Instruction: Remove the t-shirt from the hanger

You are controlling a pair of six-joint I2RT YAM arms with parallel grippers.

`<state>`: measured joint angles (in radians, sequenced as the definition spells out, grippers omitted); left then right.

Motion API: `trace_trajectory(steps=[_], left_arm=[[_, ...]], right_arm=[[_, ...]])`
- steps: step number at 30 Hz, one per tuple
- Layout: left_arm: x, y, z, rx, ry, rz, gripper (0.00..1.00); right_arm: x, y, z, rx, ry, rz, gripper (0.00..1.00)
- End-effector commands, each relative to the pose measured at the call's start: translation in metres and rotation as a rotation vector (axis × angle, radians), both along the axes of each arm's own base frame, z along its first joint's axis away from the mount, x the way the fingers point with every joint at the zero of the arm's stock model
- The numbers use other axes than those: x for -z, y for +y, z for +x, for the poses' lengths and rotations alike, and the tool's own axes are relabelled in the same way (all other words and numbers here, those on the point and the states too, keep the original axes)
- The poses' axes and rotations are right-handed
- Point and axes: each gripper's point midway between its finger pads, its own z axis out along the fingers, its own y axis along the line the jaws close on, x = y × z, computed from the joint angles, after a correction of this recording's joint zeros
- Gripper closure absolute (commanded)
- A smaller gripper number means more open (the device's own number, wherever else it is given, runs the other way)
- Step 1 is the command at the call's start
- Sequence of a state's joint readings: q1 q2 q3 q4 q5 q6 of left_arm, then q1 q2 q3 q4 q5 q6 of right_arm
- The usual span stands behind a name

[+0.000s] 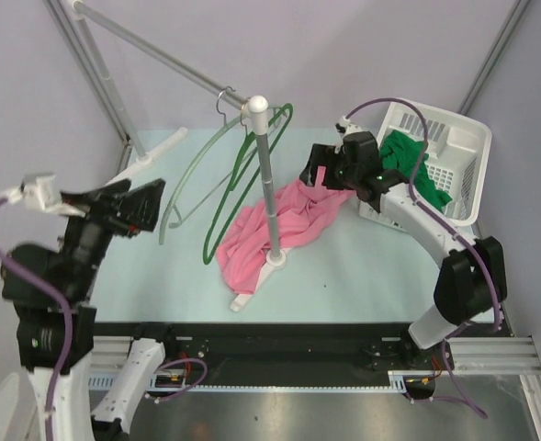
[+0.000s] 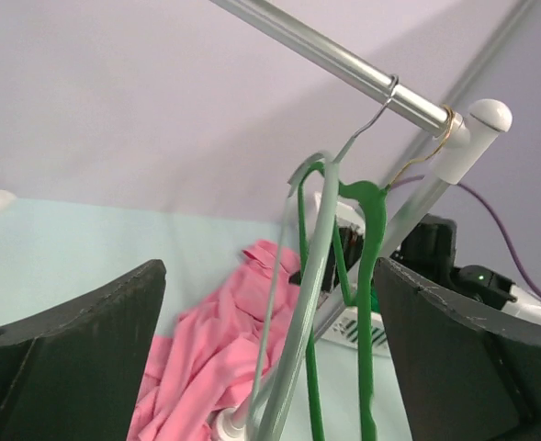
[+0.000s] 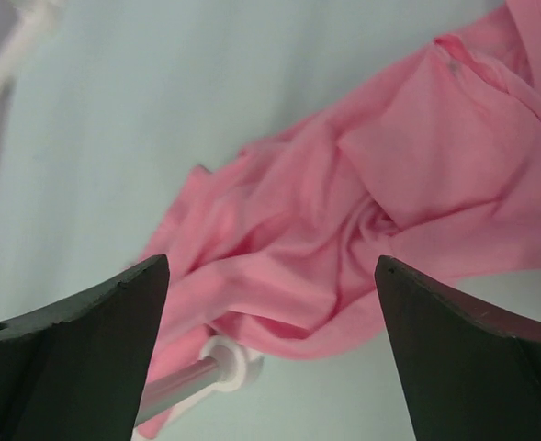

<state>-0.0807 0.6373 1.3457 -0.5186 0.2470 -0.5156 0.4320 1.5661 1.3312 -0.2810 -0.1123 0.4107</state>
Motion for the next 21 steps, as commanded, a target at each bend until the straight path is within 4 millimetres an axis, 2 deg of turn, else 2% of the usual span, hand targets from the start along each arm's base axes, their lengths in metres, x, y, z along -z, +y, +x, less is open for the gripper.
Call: trace_trajectory(steps=[1, 2, 3, 5, 6, 9, 10, 14, 16, 17, 18, 19, 20, 21], left_arm=[[0.043, 0.037, -0.005, -0.21, 0.054, -0.064, 0.0], [0.062, 0.036, -0.001, -0.208, 0.093, -0.06, 0.0], [0.074, 0.033, -0.001, -0.193, 0.127, -0.058, 0.0], [0.096, 0.03, 0.0, -0.178, 0.179, -0.05, 0.0], [0.106, 0.028, -0.001, -0.17, 0.21, -0.044, 0.01], [0.122, 0.026, -0.005, -0.156, 0.229, -0.049, 0.01], [0.128, 0.025, -0.005, -0.15, 0.24, -0.049, 0.01], [0.136, 0.023, -0.009, -0.142, 0.244, -0.054, 0.01], [0.139, 0.022, -0.009, -0.134, 0.252, -0.053, 0.01], [0.138, 0.021, -0.008, -0.131, 0.252, -0.055, 0.02], [0.139, 0.021, -0.008, -0.13, 0.255, -0.054, 0.01], [0.137, 0.02, -0.008, -0.124, 0.251, -0.054, 0.01], [0.135, 0.02, -0.008, -0.122, 0.247, -0.056, 0.01], [0.134, 0.019, -0.008, -0.117, 0.247, -0.056, 0.02]], right_arm=[[0.051, -0.02, 0.016, 0.072, 0.048, -0.238, 0.0], [0.057, -0.018, 0.019, 0.071, 0.054, -0.26, 0.0], [0.078, -0.012, 0.019, 0.057, 0.088, -0.299, 0.0], [0.091, -0.01, 0.026, 0.069, 0.079, -0.38, 0.0], [0.109, -0.004, 0.025, 0.059, 0.094, -0.425, 0.0], [0.127, -0.008, 0.032, 0.086, 0.086, -0.535, 0.0], [0.14, -0.007, 0.032, 0.094, 0.095, -0.578, 0.0], [0.163, -0.004, 0.033, 0.082, 0.116, -0.62, 0.0], [0.165, 0.001, 0.039, 0.077, 0.103, -0.609, 0.1], [0.164, 0.006, 0.044, 0.067, 0.087, -0.596, 0.3], [0.154, 0.012, 0.051, 0.065, 0.061, -0.579, 0.45], [0.154, 0.012, 0.056, 0.072, 0.057, -0.583, 0.59], [0.146, 0.012, 0.062, 0.083, 0.042, -0.578, 0.87], [0.127, 0.011, 0.073, 0.118, 0.014, -0.571, 0.95]])
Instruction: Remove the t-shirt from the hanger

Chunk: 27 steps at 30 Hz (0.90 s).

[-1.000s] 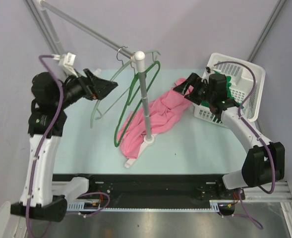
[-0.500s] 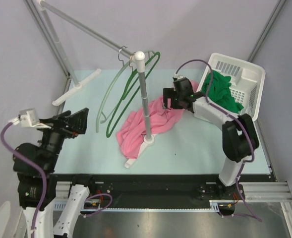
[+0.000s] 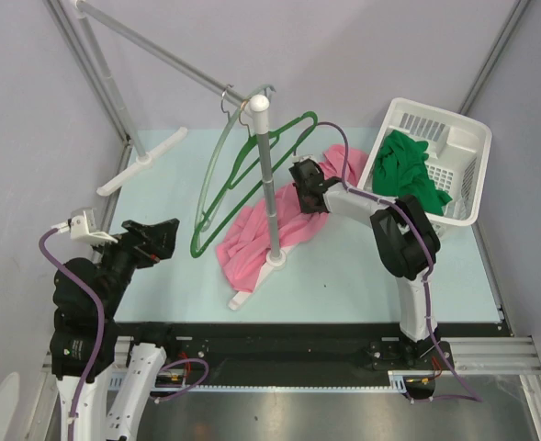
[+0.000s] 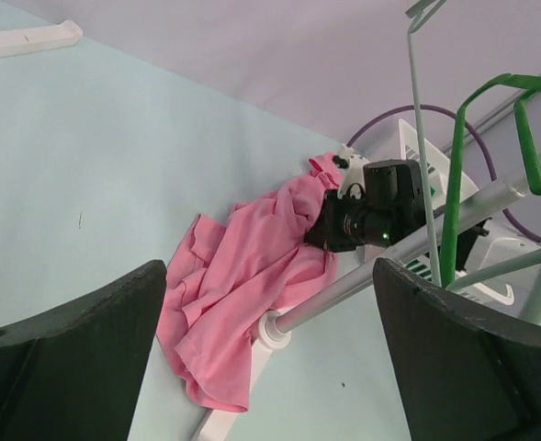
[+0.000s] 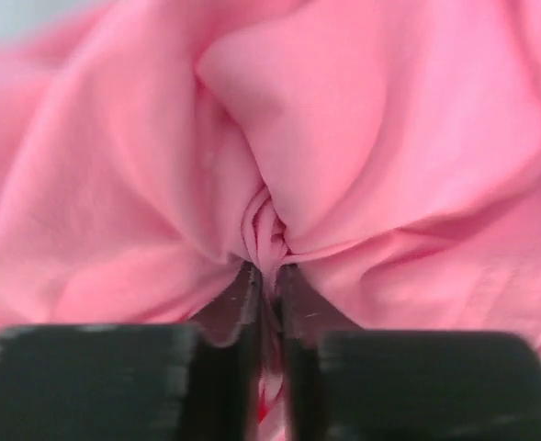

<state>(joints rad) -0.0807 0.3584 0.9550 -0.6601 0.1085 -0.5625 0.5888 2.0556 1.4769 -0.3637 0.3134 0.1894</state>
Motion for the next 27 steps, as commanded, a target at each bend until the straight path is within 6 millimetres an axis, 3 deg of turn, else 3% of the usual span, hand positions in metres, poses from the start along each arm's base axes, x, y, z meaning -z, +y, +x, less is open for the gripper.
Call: trace_trajectory(steps=[1, 4, 5, 6, 7, 8, 10, 11, 13, 14, 16, 17, 18, 20, 21, 22, 24, 25, 27], left_arm=[[-0.013, -0.004, 0.0, 0.018, -0.027, -0.024, 0.02], [-0.02, -0.006, -0.003, 0.038, -0.041, -0.009, 0.02], [-0.021, -0.006, -0.003, 0.036, -0.039, -0.002, 0.02], [-0.021, -0.005, -0.004, 0.035, -0.04, -0.001, 0.01], [-0.023, -0.005, -0.006, 0.035, -0.047, 0.0, 0.02], [-0.023, -0.005, -0.006, 0.035, -0.048, 0.002, 0.01], [-0.024, -0.005, -0.006, 0.036, -0.049, 0.0, 0.01], [-0.023, -0.005, -0.006, 0.036, -0.046, 0.0, 0.01], [-0.025, -0.007, -0.007, 0.046, -0.046, 0.001, 0.01], [-0.024, -0.008, -0.006, 0.049, -0.043, 0.0, 0.01], [-0.027, -0.008, -0.007, 0.053, -0.05, 0.004, 0.01], [-0.027, -0.008, -0.007, 0.05, -0.047, 0.004, 0.01], [-0.027, -0.008, -0.007, 0.052, -0.047, 0.006, 0.01], [-0.027, -0.008, -0.006, 0.055, -0.044, 0.004, 0.01], [-0.025, -0.01, -0.006, 0.063, -0.04, 0.006, 0.01], [-0.025, -0.01, -0.006, 0.066, -0.038, 0.004, 0.01], [-0.025, -0.011, -0.005, 0.07, -0.036, 0.004, 0.01], [-0.025, -0.011, -0.005, 0.07, -0.034, 0.002, 0.01], [-0.025, -0.012, -0.005, 0.072, -0.037, 0.001, 0.0]], right_arm=[[-0.066, -0.003, 0.055, 0.077, -0.191, 0.036, 0.99], [-0.143, -0.016, 0.079, 0.126, -0.329, 0.14, 1.0], [-0.178, -0.037, 0.087, 0.165, -0.384, 0.182, 1.0], [-0.198, -0.043, 0.091, 0.166, -0.407, 0.231, 1.0], [-0.235, -0.051, 0.098, 0.193, -0.466, 0.308, 1.0], [-0.268, -0.082, 0.104, 0.241, -0.521, 0.361, 1.0], [-0.325, -0.09, 0.104, 0.192, -0.595, 0.513, 1.0], [-0.353, -0.115, 0.107, 0.233, -0.653, 0.578, 1.0], [-0.407, -0.128, 0.092, 0.185, -0.746, 0.677, 1.0], [-0.451, -0.147, 0.079, 0.181, -0.848, 0.735, 1.0], [-0.497, -0.173, 0.062, 0.181, -0.98, 0.791, 1.0], [-0.512, -0.18, 0.052, 0.171, -1.011, 0.845, 1.0], [-0.538, -0.212, 0.033, 0.202, -1.096, 0.847, 1.0], [-0.566, -0.236, 0.011, 0.212, -1.186, 0.862, 1.0], [-0.583, -0.26, -0.01, 0.247, -1.239, 0.876, 1.0], [-0.599, -0.271, -0.023, 0.238, -1.298, 0.88, 1.0], [-0.61, -0.285, -0.043, 0.243, -1.335, 0.901, 1.0], [-0.623, -0.3, -0.065, 0.257, -1.391, 0.875, 1.0], [-0.624, -0.312, -0.077, 0.274, -1.408, 0.866, 1.0]])
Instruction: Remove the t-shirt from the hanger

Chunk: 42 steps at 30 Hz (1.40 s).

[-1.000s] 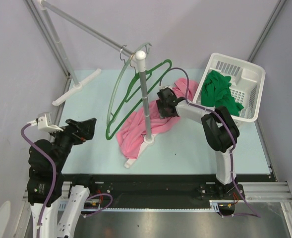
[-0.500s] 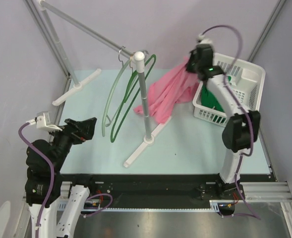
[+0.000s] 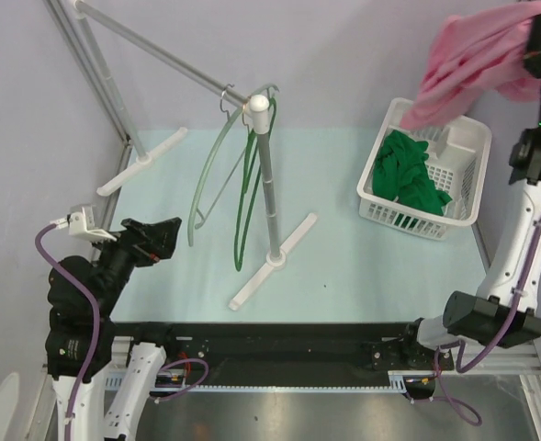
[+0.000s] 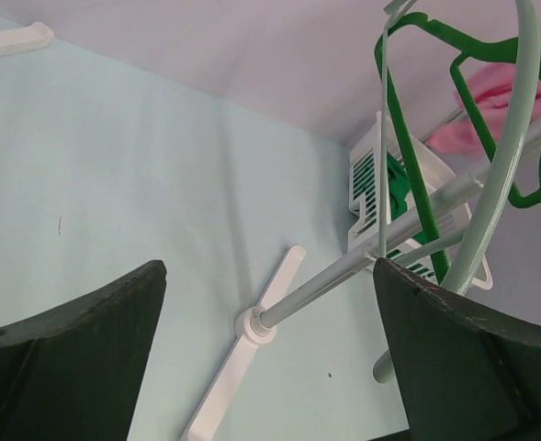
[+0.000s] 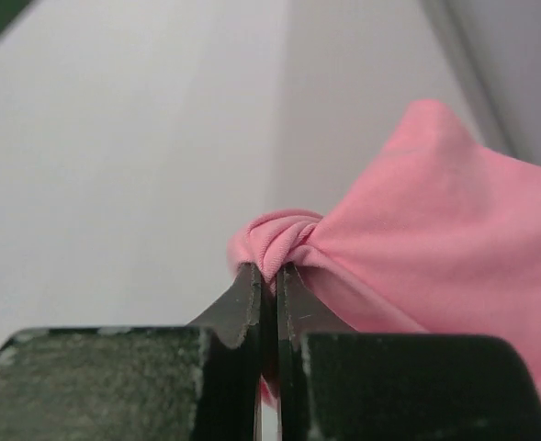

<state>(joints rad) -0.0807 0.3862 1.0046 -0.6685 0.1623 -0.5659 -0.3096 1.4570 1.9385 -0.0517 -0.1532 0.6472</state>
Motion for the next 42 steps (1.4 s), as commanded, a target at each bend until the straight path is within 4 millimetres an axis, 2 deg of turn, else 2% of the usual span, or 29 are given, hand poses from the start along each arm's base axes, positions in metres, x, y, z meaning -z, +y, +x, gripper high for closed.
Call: trace_trajectory(steps=[1, 3, 4, 5, 9, 16, 18, 20, 21, 23, 24, 27, 28, 29, 30, 33, 34, 37, 38, 40, 41, 42], left_arm=[[-0.012, -0.003, 0.0, 0.021, -0.03, 0.007, 0.01], [-0.011, -0.004, 0.001, 0.027, -0.024, 0.004, 0.01], [-0.011, -0.005, 0.001, 0.03, -0.024, 0.001, 0.01], [-0.011, -0.005, 0.001, 0.033, -0.025, -0.001, 0.0], [-0.009, -0.007, 0.0, 0.039, -0.025, -0.005, 0.01], [-0.011, -0.007, -0.003, 0.041, -0.025, -0.004, 0.0], [-0.009, -0.007, -0.002, 0.042, -0.019, -0.01, 0.01], [-0.006, -0.009, -0.002, 0.049, -0.011, -0.015, 0.01], [-0.006, -0.01, -0.001, 0.057, -0.011, -0.022, 0.01], [-0.007, -0.012, -0.002, 0.064, -0.013, -0.027, 0.01], [-0.007, -0.012, -0.002, 0.066, -0.013, -0.027, 0.01], [-0.007, -0.01, -0.003, 0.056, -0.011, -0.017, 0.01], [-0.007, -0.009, -0.003, 0.054, -0.01, -0.016, 0.01], [-0.004, -0.009, -0.003, 0.051, -0.001, -0.015, 0.01], [-0.003, -0.009, -0.002, 0.051, 0.001, -0.015, 0.0], [0.005, -0.009, 0.001, 0.049, 0.013, -0.025, 0.01], [0.007, -0.009, 0.002, 0.045, 0.019, -0.029, 0.01], [0.021, -0.005, 0.01, 0.01, 0.068, -0.052, 0.02], [0.031, 0.0, 0.014, -0.023, 0.107, -0.056, 0.02], [0.042, 0.002, 0.018, -0.048, 0.153, -0.074, 0.02], [0.051, 0.002, 0.021, -0.054, 0.184, -0.082, 0.02], [0.054, 0.001, 0.022, -0.051, 0.193, -0.085, 0.02]], right_arm=[[-0.057, -0.009, -0.07, -0.008, -0.195, -0.011, 1.0], [-0.055, -0.014, -0.078, 0.008, -0.196, -0.019, 1.0], [-0.047, -0.021, -0.078, 0.025, -0.179, -0.015, 1.0], [-0.045, -0.019, -0.082, 0.024, -0.178, -0.023, 1.0], [-0.016, -0.021, -0.068, -0.007, -0.126, -0.005, 1.0], [0.04, -0.021, -0.019, -0.094, 0.005, 0.069, 1.0], [0.066, -0.017, 0.006, -0.12, 0.072, 0.087, 1.0], [0.083, -0.02, 0.025, -0.111, 0.121, 0.091, 1.0], [0.107, -0.023, 0.045, -0.11, 0.19, 0.118, 1.0], [0.131, -0.035, 0.06, -0.06, 0.267, 0.154, 1.0], [0.151, -0.041, 0.072, -0.04, 0.327, 0.163, 1.0], [0.178, -0.054, 0.083, 0.03, 0.461, 0.156, 1.0], [0.199, -0.061, 0.094, 0.08, 0.538, 0.158, 1.0], [0.208, -0.064, 0.094, 0.112, 0.59, 0.15, 1.0], [0.229, -0.064, 0.088, 0.141, 0.686, 0.159, 1.0], [0.25, -0.076, 0.071, 0.311, 0.773, 0.118, 1.0], [0.264, -0.079, 0.059, 0.387, 0.808, 0.091, 1.0], [0.279, -0.079, 0.05, 0.495, 0.834, 0.027, 1.0], [0.297, -0.071, 0.05, 0.519, 0.871, 0.023, 1.0], [0.326, -0.07, 0.048, 0.553, 0.958, 0.019, 1.0], [0.349, -0.069, 0.053, 0.565, 1.004, 0.061, 1.0], [0.372, -0.071, 0.042, 0.601, 1.094, 0.08, 1.0]])
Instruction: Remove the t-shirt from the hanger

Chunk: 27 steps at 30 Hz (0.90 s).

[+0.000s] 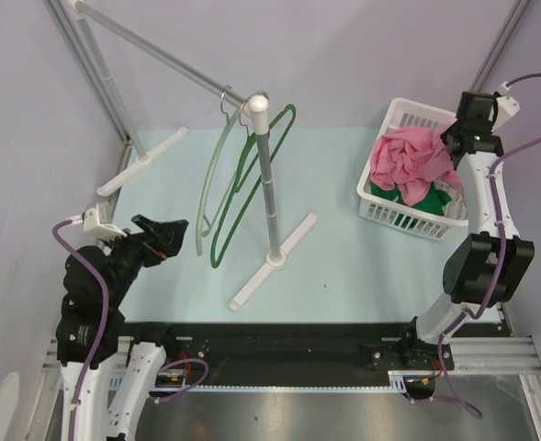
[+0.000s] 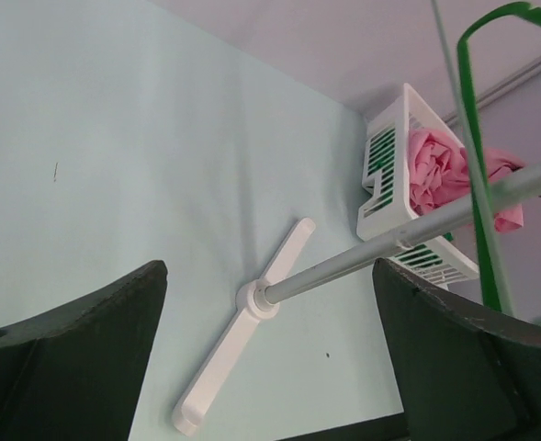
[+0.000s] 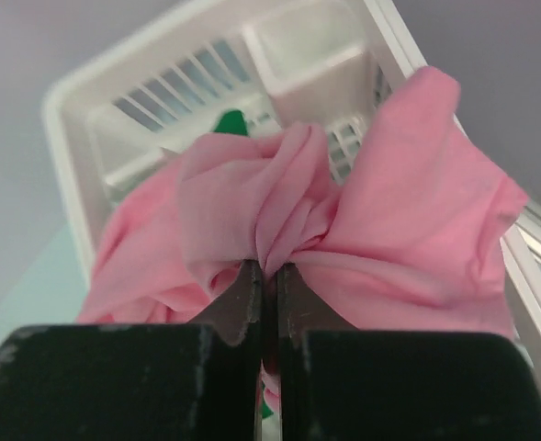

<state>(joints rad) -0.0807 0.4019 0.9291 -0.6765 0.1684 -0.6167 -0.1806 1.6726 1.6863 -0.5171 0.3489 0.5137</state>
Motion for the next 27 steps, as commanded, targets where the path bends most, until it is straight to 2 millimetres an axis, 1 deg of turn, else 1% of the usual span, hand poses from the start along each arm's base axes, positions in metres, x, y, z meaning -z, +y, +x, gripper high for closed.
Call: trace_trajectory(steps=[1, 2, 5, 7, 8, 9, 10, 11, 13, 14, 15, 16, 17, 18, 19, 21, 22, 24, 25, 26, 27], left_arm=[[0.028, 0.003, 0.013, -0.047, 0.106, -0.044, 0.02], [0.03, 0.001, 0.013, -0.035, 0.114, -0.052, 0.02], [0.04, 0.0, 0.015, -0.032, 0.141, -0.053, 0.02], [0.044, 0.001, 0.015, -0.041, 0.148, -0.051, 0.01], [0.047, 0.002, 0.016, -0.046, 0.159, -0.05, 0.0], [0.049, 0.003, 0.016, -0.056, 0.162, -0.051, 0.0], [0.052, 0.004, 0.017, -0.058, 0.17, -0.053, 0.0], [0.053, 0.003, 0.017, -0.059, 0.176, -0.057, 0.0], [0.058, 0.004, 0.019, -0.064, 0.189, -0.06, 0.0], [0.059, 0.003, 0.019, -0.064, 0.195, -0.066, 0.0], [0.06, 0.003, 0.02, -0.063, 0.197, -0.068, 0.0], [0.061, 0.002, 0.021, -0.062, 0.2, -0.071, 0.0], [0.064, 0.002, 0.022, -0.061, 0.21, -0.075, 0.0], [0.066, 0.001, 0.022, -0.06, 0.211, -0.077, 0.0], [0.067, -0.002, 0.024, -0.048, 0.207, -0.088, 0.0], [0.069, -0.007, 0.029, -0.023, 0.205, -0.103, 0.0], [0.073, -0.012, 0.033, 0.003, 0.209, -0.121, 0.0], [0.08, -0.018, 0.037, 0.031, 0.225, -0.137, 0.0], [0.088, -0.022, 0.043, 0.043, 0.244, -0.151, 0.0], [0.092, -0.027, 0.044, 0.068, 0.256, -0.161, 0.0], [0.095, -0.032, 0.046, 0.086, 0.264, -0.167, 0.0]], right_arm=[[0.062, -0.021, -0.026, 0.205, 0.224, -0.031, 1.0], [0.087, -0.021, -0.033, 0.237, 0.301, -0.001, 1.0], [0.115, -0.023, -0.046, 0.272, 0.379, 0.028, 1.0], [0.119, -0.026, -0.05, 0.277, 0.385, 0.029, 1.0], [0.117, -0.027, -0.049, 0.276, 0.371, 0.025, 0.99], [0.113, -0.028, -0.05, 0.256, 0.372, 0.01, 0.95], [0.109, -0.028, -0.048, 0.244, 0.365, 0.002, 0.89], [0.104, -0.027, -0.045, 0.23, 0.35, -0.004, 0.72], [0.082, -0.022, -0.037, 0.185, 0.314, -0.021, 0.6], [0.075, -0.019, -0.034, 0.169, 0.307, -0.033, 0.44], [0.065, -0.017, -0.033, 0.16, 0.293, -0.047, 0.36], [0.045, -0.008, -0.027, 0.13, 0.259, -0.071, 0.29], [0.037, -0.005, -0.027, 0.125, 0.257, -0.087, 0.18], [0.027, 0.002, -0.025, 0.112, 0.241, -0.099, 0.13], [0.007, 0.018, -0.022, 0.075, 0.207, -0.114, 0.06], [-0.01, 0.042, -0.016, 0.017, 0.165, -0.113, 0.01], [-0.02, 0.074, -0.011, -0.06, 0.134, -0.11, 0.0], [-0.031, 0.118, -0.008, -0.201, 0.081, -0.061, 0.0], [-0.037, 0.144, -0.003, -0.277, 0.039, -0.037, 0.0], [-0.033, 0.189, -0.01, -0.418, 0.032, 0.02, 0.0], [-0.031, 0.213, -0.015, -0.481, 0.023, 0.049, 0.0]])
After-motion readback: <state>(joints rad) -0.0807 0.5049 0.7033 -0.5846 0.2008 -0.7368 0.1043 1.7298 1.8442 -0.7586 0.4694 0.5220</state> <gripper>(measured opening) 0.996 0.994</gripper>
